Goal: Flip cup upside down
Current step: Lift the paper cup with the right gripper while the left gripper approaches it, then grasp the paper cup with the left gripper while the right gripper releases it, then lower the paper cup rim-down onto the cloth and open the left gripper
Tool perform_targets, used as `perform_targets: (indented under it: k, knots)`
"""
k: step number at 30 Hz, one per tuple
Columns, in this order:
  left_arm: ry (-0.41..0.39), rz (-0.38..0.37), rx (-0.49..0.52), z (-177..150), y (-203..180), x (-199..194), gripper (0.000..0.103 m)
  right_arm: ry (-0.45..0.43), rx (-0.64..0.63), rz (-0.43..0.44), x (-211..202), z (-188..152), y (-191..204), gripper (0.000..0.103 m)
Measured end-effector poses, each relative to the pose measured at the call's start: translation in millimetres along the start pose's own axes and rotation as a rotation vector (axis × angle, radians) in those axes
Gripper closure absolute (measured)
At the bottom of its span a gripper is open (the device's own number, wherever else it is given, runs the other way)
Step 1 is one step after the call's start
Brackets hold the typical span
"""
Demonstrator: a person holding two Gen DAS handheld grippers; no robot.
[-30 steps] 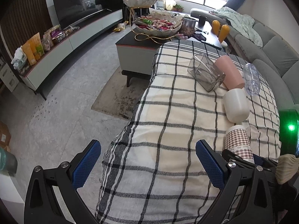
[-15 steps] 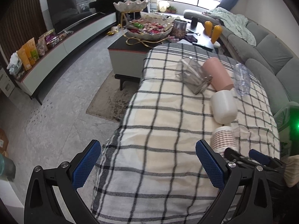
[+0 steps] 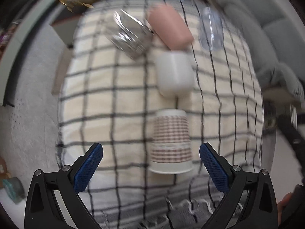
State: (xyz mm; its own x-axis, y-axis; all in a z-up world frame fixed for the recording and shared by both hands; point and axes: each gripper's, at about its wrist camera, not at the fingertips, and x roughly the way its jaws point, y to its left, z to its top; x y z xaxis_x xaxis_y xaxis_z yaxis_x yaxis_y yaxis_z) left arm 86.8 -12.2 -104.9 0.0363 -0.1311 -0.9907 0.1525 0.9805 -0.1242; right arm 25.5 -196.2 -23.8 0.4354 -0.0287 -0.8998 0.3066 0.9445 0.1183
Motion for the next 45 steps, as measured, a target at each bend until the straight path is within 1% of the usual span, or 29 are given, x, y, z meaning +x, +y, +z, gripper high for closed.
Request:
perform_targets:
  k: [2, 3, 6, 8, 11, 14, 15, 16, 17, 18, 19, 21, 22, 24, 26, 30, 31, 33, 37, 41, 42, 43, 44, 45]
  knots:
    - [0.078, 0.017, 0.02, 10.4, -10.2, 10.5, 0.0, -0.016, -0.004, -0.015, -2.7, 10.3, -6.1, 0.009]
    - [0.147, 0.02, 0.016, 17.1, -15.3, 20.8, 0.0, -0.019, -0.001, -0.017, -0.6, 14.7, -8.6, 0.009]
    - [0.285, 0.027, -0.019, 28.2, -21.4, 44.5, 0.001, -0.002, 0.024, -0.008, 10.9, 28.1, -18.3, 0.008]
    - [0.333, 0.055, -0.023, 32.7, -24.5, 55.2, 0.003, 0.022, 0.034, -0.004, 22.2, 33.4, -25.0, 0.008]
    - [0.403, 0.098, -0.028, 38.2, -30.8, 72.3, 0.003, 0.067, 0.055, 0.002, 41.4, 39.6, -33.9, 0.009]
    - [0.446, 0.126, -0.024, 42.6, -35.7, 84.5, 0.004, 0.111, 0.075, 0.012, 61.8, 45.0, -42.9, 0.009]
    - [0.458, 0.131, -0.027, 43.3, -36.1, 88.1, 0.005, 0.125, 0.08, 0.014, 69.0, 47.3, -45.8, 0.008]
    - [0.472, 0.133, -0.031, 43.7, -36.4, 92.2, 0.009, 0.135, 0.084, 0.016, 74.4, 48.7, -47.7, 0.008]
    - [0.493, 0.136, -0.038, 43.2, -36.8, 98.3, 0.01, 0.145, 0.088, 0.017, 80.8, 50.5, -49.8, 0.008]
    - [0.503, 0.138, -0.043, 42.7, -37.2, 102.7, 0.015, 0.156, 0.09, 0.018, 87.2, 52.3, -51.7, 0.008]
    - [0.516, 0.141, -0.05, 41.3, -36.9, 107.1, 0.023, 0.164, 0.091, 0.019, 91.8, 53.3, -53.2, 0.008]
    - [0.541, 0.143, -0.061, 37.6, -36.4, 114.8, 0.03, 0.188, 0.094, 0.024, 103.0, 54.1, -56.5, 0.009]
    - [0.55, 0.144, -0.062, 35.3, -36.5, 117.5, 0.035, 0.196, 0.095, 0.025, 106.6, 53.7, -57.5, 0.008]
    - [0.56, 0.136, -0.063, 32.6, -36.3, 120.3, 0.042, 0.217, 0.096, 0.033, 114.9, 52.2, -59.5, 0.009]
    - [0.551, 0.139, -0.059, 26.9, -39.2, 123.9, 0.042, 0.232, 0.099, 0.036, 120.7, 49.8, -61.4, 0.008]
    - [0.513, 0.142, -0.053, 22.6, -41.9, 119.1, 0.043, 0.239, 0.098, 0.035, 122.6, 46.9, -61.7, 0.008]
    - [0.51, 0.142, -0.055, 30.0, -40.5, 115.5, 0.043, 0.236, 0.097, 0.035, 121.7, 47.5, -61.7, 0.008]
    - [0.487, 0.136, -0.053, 21.3, -41.1, 111.4, 0.043, 0.226, 0.09, 0.032, 118.4, 47.9, -60.2, 0.008]
    - [0.436, 0.118, -0.06, 14.3, -36.6, 91.1, 0.044, 0.208, 0.08, 0.032, 109.2, 46.8, -56.7, 0.008]
    - [0.332, 0.12, -0.043, 4.1, -35.7, 61.7, 0.044, 0.185, 0.063, 0.036, 95.6, 43.0, -52.0, 0.008]
    - [0.279, 0.121, -0.036, -0.6, -36.3, 49.5, 0.044, 0.178, 0.06, 0.037, 92.5, 42.1, -51.5, 0.008]
    - [0.25, 0.121, -0.032, -0.9, -35.5, 40.5, 0.044, 0.166, 0.056, 0.041, 87.6, 40.6, -50.3, 0.008]
    - [0.19, 0.119, -0.025, -6.0, -35.9, 27.9, 0.044, 0.158, 0.054, 0.043, 84.4, 39.6, -49.6, 0.009]
    - [0.137, 0.098, -0.026, -10.4, -36.2, 17.8, 0.044, 0.148, 0.051, 0.044, 81.0, 38.1, -48.4, 0.009]
